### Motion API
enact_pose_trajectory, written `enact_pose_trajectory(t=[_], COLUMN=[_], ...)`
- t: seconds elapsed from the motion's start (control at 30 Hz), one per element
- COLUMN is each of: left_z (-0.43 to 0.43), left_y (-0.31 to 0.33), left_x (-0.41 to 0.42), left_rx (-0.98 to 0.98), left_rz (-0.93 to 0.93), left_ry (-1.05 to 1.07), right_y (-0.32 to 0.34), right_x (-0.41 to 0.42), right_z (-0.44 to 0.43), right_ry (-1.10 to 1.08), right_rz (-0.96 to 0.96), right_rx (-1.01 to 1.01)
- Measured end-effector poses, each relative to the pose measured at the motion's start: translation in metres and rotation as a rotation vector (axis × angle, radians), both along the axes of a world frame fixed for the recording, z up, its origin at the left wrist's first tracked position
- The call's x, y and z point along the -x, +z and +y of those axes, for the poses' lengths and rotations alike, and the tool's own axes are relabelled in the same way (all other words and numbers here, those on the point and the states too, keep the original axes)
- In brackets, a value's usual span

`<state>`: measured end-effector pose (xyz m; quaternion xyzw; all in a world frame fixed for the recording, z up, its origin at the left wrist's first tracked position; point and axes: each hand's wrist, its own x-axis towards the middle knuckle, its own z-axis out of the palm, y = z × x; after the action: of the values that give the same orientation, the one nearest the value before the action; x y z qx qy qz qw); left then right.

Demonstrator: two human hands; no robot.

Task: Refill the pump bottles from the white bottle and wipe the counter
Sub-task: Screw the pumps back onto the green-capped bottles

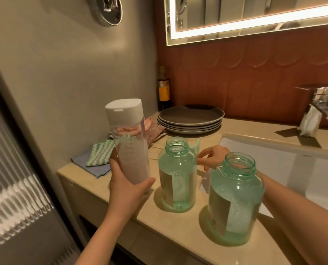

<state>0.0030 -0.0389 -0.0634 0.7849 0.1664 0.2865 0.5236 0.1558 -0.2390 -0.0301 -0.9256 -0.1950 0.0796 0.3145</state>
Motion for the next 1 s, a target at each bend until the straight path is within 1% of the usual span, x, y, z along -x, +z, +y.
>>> enact_pose_trajectory(t=[0.1,0.17,0.23,0.33,0.4,0.43,0.53,0.63,0.7,0.8,0.87,0.93,1.0], left_z=[0.0,0.0,-0.002,-0.012,-0.022,-0.026,-0.045,-0.066,-0.078,-0.096,-0.107,-0.119,-0.13], left_y=[0.0,0.001,0.001,0.007,0.013,0.014,0.024,0.032,0.033,0.033,0.031,0.028,0.026], left_x=[0.007,0.013,0.02,0.033,0.041,0.044,0.055,0.064,0.066,0.067,0.066,0.065,0.064], left_rx=[-0.014,0.01,0.016,0.02,0.02,0.019,0.002,0.013,-0.019,-0.113,-0.139,-0.108,-0.038], left_rz=[-0.005,-0.057,-0.145,-0.304,-0.389,-0.423,-0.497,-0.481,-0.464,-0.416,-0.352,-0.274,-0.204], left_ry=[-0.071,-0.089,-0.049,0.053,0.104,0.112,0.072,0.013,-0.023,-0.107,-0.194,-0.278,-0.334], right_y=[0.002,0.006,0.011,0.023,0.036,0.041,0.06,0.071,0.075,0.084,0.094,0.104,0.115], right_x=[0.001,0.003,0.009,0.018,0.027,0.029,0.039,0.048,0.054,0.063,0.069,0.073,0.078], right_z=[-0.001,-0.004,-0.012,-0.029,-0.039,-0.042,-0.051,-0.057,-0.06,-0.068,-0.075,-0.084,-0.092], right_ry=[-0.016,0.003,0.021,0.039,0.005,-0.011,-0.072,-0.136,-0.181,-0.239,-0.273,-0.295,-0.296], right_rz=[-0.016,-0.037,-0.056,-0.096,-0.121,-0.137,-0.292,-0.36,-0.409,-0.554,-0.661,-0.74,-0.792], right_rx=[-0.007,0.028,0.04,-0.069,-0.174,-0.218,-0.278,-0.374,-0.421,-0.426,-0.463,-0.517,-0.575])
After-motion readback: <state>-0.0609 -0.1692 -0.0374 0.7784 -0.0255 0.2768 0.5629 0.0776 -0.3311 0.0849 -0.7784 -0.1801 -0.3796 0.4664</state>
